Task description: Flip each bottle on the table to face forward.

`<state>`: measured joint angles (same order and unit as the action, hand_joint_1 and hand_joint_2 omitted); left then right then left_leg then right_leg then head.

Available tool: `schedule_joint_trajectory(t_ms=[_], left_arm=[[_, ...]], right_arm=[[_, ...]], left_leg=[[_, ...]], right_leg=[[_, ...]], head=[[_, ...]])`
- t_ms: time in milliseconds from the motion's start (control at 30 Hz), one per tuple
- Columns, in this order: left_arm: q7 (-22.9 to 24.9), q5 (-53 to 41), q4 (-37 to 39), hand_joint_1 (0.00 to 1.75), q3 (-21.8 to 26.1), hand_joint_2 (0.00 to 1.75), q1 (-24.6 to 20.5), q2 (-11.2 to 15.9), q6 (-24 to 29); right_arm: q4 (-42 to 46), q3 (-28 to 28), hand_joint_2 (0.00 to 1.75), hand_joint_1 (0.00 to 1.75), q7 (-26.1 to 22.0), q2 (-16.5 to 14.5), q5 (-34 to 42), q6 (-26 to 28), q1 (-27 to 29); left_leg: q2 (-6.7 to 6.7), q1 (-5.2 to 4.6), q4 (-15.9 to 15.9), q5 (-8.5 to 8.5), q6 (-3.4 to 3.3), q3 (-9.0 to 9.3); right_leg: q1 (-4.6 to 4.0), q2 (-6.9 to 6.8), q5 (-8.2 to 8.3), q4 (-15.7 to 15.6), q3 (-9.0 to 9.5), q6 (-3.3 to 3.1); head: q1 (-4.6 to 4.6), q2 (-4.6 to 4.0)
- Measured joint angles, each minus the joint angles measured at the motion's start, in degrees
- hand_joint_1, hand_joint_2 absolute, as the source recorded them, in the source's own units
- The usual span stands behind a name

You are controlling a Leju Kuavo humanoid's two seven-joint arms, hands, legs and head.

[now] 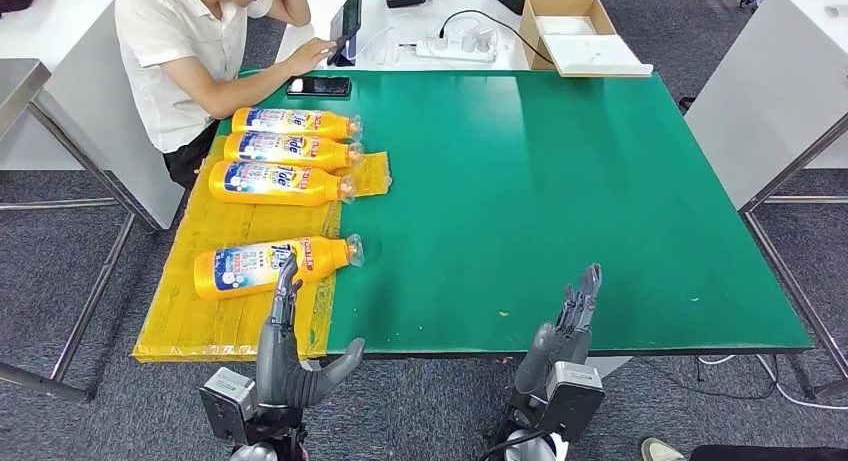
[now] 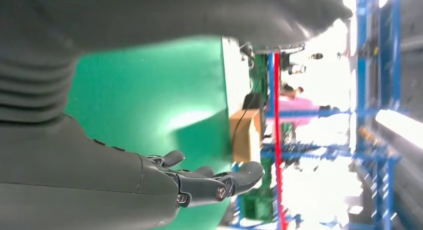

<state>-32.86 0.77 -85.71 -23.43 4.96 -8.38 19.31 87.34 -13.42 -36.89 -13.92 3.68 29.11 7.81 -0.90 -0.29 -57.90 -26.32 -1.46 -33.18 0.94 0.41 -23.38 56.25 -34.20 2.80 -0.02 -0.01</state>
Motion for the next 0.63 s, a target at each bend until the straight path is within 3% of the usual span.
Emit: schedule_joint_trajectory(t_ms=[100,167,233,267,300,333,400,467,633], left_arm=[[-2.2,-0.1,0.1,0.0,0.0,1.75,0.4,0.0,1.6],[-3.2,0.0,0.2,0.0,0.0,1.75,0.4,0.0,2.6],[-3.9,0.3,0.5,0.0,0.0,1.75,0.5,0.0,3.4],[-4.3,0.5,0.6,0.0,0.0,1.75,0.6,0.0,3.7],[-4.7,0.7,0.5,0.0,0.0,1.75,0.9,0.0,3.8],[-5.0,1.1,0.3,0.0,0.0,1.75,1.3,0.0,3.6],[-5.2,3.4,-1.2,0.0,0.1,1.75,2.7,0.0,2.0],[-5.1,6.0,-3.6,0.0,0.1,1.75,4.4,0.0,-0.3],[-4.0,9.4,-7.4,0.0,0.5,1.75,6.6,0.2,-4.6]], right_arm=[[-1.2,-0.8,1.75,0.0,0.0,0.8,-2.8,-2.5,-0.1],[-2.5,-1.7,0.87,0.0,0.3,1.2,-4.4,-3.2,-0.1],[-4.2,-2.8,0.87,0.0,1.3,1.5,-6.1,-2.9,-0.2],[-5.1,-3.5,1.31,0.0,2.0,1.6,-6.6,-2.8,-0.2],[-6.1,-4.2,1.31,0.0,2.7,1.8,-6.7,-2.8,-0.3],[-7.2,-5.0,0.87,0.0,3.3,1.9,-6.4,-3.1,-0.5],[-9.3,-6.4,0.87,0.0,3.8,2.3,-5.4,-3.8,-0.9],[-11.1,-7.6,1.75,0.0,3.3,2.6,-4.7,-4.1,-1.4],[-13.5,-9.3,1.75,0.0,2.1,2.9,-4.6,-3.5,-2.7]], left_leg=[[-0.02,0.0,0.0,0.0,0.0,-0.01],[-0.03,0.0,0.0,-0.01,0.0,-0.02],[-0.02,0.0,0.0,-0.01,0.0,-0.02],[-0.01,0.0,0.0,-0.01,0.0,-0.02],[-0.01,0.0,0.0,-0.01,0.0,-0.02],[-0.01,0.01,0.0,0.0,0.0,-0.02],[-0.01,0.01,0.0,0.0,0.0,-0.02],[-0.01,0.01,0.0,0.0,0.0,-0.03],[-0.04,0.01,0.0,-0.01,0.0,-0.03]], right_leg=[[0.0,0.0,0.0,0.0,0.0,0.0],[0.0,-0.01,0.0,0.0,0.0,0.0],[0.0,0.0,0.0,0.0,0.0,0.0],[0.0,0.0,0.0,0.0,0.0,0.0],[-0.01,0.0,0.0,0.0,0.0,0.0],[-0.01,0.0,0.0,0.0,0.0,0.0],[-0.01,0.0,0.0,0.0,-0.01,0.0],[-0.01,0.0,0.0,0.0,-0.02,0.0],[0.0,-0.01,-0.01,0.0,-0.02,0.0]], head=[[0.01,0.01],[0.01,0.01],[0.0,0.01],[-0.01,0.01],[0.0,0.01],[0.0,0.01],[0.0,0.01],[-0.01,0.01],[0.0,0.0]])
